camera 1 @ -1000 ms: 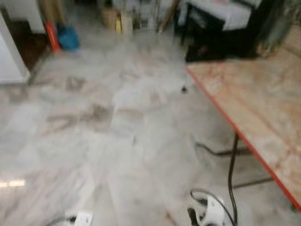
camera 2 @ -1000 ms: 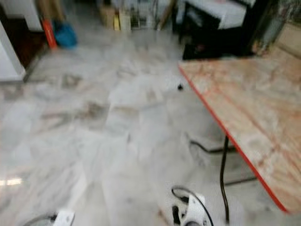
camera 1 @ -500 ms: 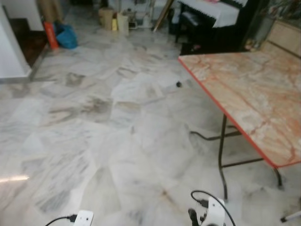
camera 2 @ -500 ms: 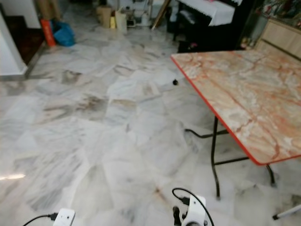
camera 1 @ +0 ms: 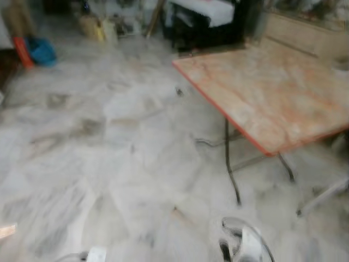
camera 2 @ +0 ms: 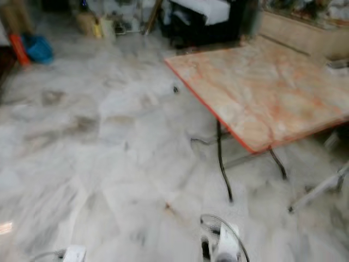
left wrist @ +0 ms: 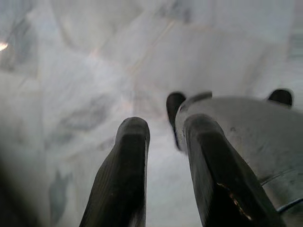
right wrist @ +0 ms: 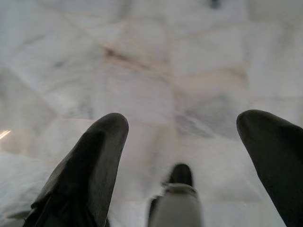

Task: Hang hanger

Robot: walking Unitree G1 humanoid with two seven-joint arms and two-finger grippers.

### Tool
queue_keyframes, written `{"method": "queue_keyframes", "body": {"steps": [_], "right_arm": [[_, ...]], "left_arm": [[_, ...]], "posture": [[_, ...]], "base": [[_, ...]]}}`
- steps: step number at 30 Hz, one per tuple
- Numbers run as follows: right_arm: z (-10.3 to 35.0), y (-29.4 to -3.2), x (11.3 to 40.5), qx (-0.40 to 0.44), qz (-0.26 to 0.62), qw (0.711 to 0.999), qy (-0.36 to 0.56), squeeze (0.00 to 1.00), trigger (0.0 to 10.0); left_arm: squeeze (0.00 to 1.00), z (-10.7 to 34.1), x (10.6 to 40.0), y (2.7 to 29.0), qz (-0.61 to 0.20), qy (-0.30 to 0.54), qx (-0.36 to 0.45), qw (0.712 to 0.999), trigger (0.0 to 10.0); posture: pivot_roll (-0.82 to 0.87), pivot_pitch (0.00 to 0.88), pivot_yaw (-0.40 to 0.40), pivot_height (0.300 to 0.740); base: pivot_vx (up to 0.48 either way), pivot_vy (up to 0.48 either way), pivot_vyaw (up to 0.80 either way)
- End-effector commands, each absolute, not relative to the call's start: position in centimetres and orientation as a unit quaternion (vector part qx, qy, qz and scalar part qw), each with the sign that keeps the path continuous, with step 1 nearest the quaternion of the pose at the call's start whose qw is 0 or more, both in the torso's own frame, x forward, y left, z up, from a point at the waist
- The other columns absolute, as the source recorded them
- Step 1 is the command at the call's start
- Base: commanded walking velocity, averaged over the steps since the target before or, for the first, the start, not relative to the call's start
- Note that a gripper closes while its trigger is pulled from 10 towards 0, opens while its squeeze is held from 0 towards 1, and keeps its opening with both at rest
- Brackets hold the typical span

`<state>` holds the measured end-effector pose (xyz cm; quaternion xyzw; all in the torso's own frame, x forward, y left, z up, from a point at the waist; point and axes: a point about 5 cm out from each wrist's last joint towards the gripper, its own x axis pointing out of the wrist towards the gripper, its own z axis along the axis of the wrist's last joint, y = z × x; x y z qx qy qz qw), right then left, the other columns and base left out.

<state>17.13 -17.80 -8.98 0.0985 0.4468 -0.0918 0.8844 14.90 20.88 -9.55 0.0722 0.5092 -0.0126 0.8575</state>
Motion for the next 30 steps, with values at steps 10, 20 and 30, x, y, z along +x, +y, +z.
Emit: {"method": "queue_keyframes", "body": {"steps": [10, 20, 30], "right_arm": [[-8.67, -17.58, 17.91, 0.098, -0.095, 0.887, 0.442, 0.00, 10.0], [-8.63, -17.59, 18.01, 0.097, -0.091, 0.887, 0.442, 0.00, 10.0], [-8.56, -17.62, 18.16, 0.095, -0.090, 0.888, 0.441, 0.00, 10.0]], "left_arm": [[0.00, -9.65, 14.66, 20.80, -0.007, 0.511, 0.059, 0.858, 10.0], [0.00, -9.38, 15.35, 20.91, -0.004, 0.504, 0.073, 0.861, 10.0], [0.00, -9.50, 15.17, 20.75, -0.013, 0.510, 0.090, 0.855, 10.0]], "posture": [[0.08, 0.000, -0.052, 0.740], [0.08, 0.000, -0.054, 0.740], [0.08, 0.000, -0.056, 0.740]], "base": [[0.000, 0.000, -0.66], [0.000, -0.101, -0.67], [0.000, -0.127, -0.67]]}}
